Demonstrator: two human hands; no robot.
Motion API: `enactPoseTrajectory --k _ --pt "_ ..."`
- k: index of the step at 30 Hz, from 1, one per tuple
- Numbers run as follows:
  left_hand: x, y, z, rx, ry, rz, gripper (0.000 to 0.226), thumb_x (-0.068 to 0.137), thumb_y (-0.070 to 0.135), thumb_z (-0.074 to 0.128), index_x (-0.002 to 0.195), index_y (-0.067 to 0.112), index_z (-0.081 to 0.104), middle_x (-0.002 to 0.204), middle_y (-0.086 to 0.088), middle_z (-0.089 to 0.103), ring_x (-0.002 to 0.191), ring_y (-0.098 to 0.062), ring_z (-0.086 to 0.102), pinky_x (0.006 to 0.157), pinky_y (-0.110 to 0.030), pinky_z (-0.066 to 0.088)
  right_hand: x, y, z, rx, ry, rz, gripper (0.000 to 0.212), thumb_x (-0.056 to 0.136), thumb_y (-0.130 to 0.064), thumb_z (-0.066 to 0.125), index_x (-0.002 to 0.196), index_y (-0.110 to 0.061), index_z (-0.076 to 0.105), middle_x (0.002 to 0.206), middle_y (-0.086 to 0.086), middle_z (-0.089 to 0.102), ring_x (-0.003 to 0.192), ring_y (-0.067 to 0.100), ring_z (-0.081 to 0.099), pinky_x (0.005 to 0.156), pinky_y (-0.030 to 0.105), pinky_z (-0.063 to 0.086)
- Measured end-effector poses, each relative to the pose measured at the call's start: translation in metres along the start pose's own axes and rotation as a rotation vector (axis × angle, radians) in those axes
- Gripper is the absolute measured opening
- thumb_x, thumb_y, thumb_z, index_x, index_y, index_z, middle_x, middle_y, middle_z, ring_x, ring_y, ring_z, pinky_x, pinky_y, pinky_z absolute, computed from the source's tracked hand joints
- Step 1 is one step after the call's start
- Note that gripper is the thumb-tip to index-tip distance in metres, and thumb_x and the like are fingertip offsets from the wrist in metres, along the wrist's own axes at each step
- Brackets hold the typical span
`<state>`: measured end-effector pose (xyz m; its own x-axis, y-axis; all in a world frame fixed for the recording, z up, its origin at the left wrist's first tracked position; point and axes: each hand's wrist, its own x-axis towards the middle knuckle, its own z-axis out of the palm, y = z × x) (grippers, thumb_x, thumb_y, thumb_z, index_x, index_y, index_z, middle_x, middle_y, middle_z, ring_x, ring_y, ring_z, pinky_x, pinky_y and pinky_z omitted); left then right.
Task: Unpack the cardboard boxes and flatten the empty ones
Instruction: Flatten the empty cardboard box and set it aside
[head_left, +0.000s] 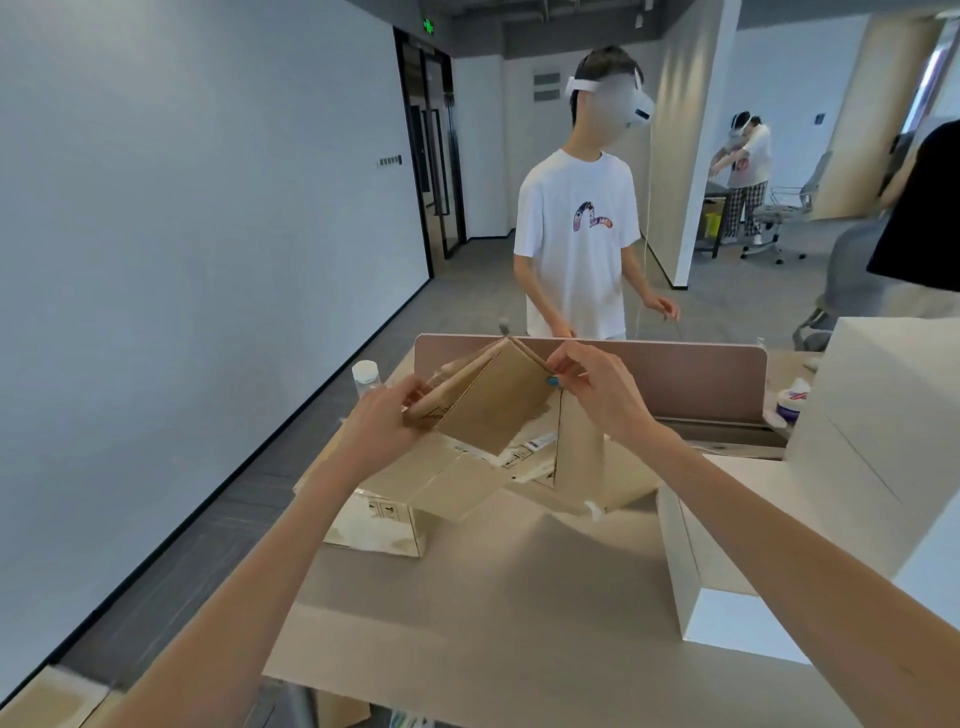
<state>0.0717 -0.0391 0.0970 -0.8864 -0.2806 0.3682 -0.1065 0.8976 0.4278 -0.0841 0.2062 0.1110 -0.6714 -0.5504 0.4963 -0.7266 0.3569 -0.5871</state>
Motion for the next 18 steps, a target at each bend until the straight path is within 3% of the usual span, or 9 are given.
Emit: enactPoseTrajectory --k 3,6,8,10,12,15,18 --pt "-0.001 0.009 0.001 0.024 0.136 -0.023 0.015 0.091 0.018 0.064 0.084 0.027 0.053 0.068 0.010 0.057 0.067 -0.017 0.054 0.058 -0.034 0.038 0.003 -0.004 -0.009 0.025 -0.021 -0.022 0.022 0.086 -0.002 0.063 0.095 -0.022 0.065 0.092 -0.012 0.067 0.088 0.011 0.065 0.084 0.046 0.053" --pt "0.004 0.012 0.004 -0.087 0.300 -0.075 0.014 0.092 0.020 0.064 0.085 0.021 0.052 0.072 0.005 0.059 0.070 -0.024 0.055 0.058 -0.038 0.041 0.011 -0.010 -0.019 0.050 -0.057 -0.009 0.024 0.089 -0.007 0.063 0.105 -0.023 0.066 0.099 -0.008 0.069 0.095 0.012 0.065 0.089 0.042 0.053" --pt "0.010 0.016 0.002 -0.090 0.369 -0.015 0.016 0.092 0.023 0.065 0.086 0.023 0.050 0.077 0.005 0.061 0.071 -0.026 0.054 0.058 -0.039 0.042 0.015 -0.019 -0.030 0.146 -0.042 -0.031 0.032 0.086 -0.003 0.064 0.107 -0.028 0.065 0.102 -0.009 0.067 0.096 0.010 0.065 0.089 0.041 0.054" --pt "0.017 0.025 -0.004 -0.089 0.402 0.073 0.017 0.092 0.019 0.067 0.089 0.027 0.052 0.081 0.011 0.057 0.071 -0.020 0.052 0.057 -0.034 0.036 0.019 -0.032 -0.042 0.202 -0.023 -0.083 0.038 0.086 -0.003 0.065 0.109 -0.034 0.063 0.105 -0.009 0.066 0.098 0.011 0.064 0.086 0.039 0.055" --pt "0.022 0.034 -0.010 -0.068 0.413 0.141 0.015 0.091 0.015 0.068 0.090 0.024 0.056 0.083 0.012 0.054 0.072 -0.018 0.051 0.060 -0.032 0.031 0.024 -0.047 -0.052 0.170 0.006 -0.161 0.034 0.089 -0.007 0.064 0.115 -0.028 0.062 0.108 -0.009 0.066 0.099 0.012 0.064 0.086 0.037 0.055" --pt "0.030 0.043 -0.015 0.001 0.422 0.185 0.007 0.090 0.012 0.067 0.093 0.015 0.061 0.085 0.008 0.057 0.076 -0.019 0.050 0.068 -0.032 0.027 0.032 -0.064 -0.070 0.133 0.032 -0.208 0.027 0.091 -0.012 0.062 0.118 -0.018 0.063 0.110 -0.007 0.066 0.101 0.009 0.063 0.092 0.034 0.051" --pt "0.034 0.054 -0.023 0.041 0.423 0.228 0.010 0.090 0.009 0.063 0.099 0.015 0.061 0.093 0.004 0.061 0.086 -0.021 0.052 0.075 -0.031 0.024 0.034 -0.073 -0.087 0.039 0.033 -0.239 0.020 0.092 -0.024 0.062 0.112 -0.022 0.065 0.108 -0.011 0.063 0.101 0.005 0.059 0.091 0.032 0.048"
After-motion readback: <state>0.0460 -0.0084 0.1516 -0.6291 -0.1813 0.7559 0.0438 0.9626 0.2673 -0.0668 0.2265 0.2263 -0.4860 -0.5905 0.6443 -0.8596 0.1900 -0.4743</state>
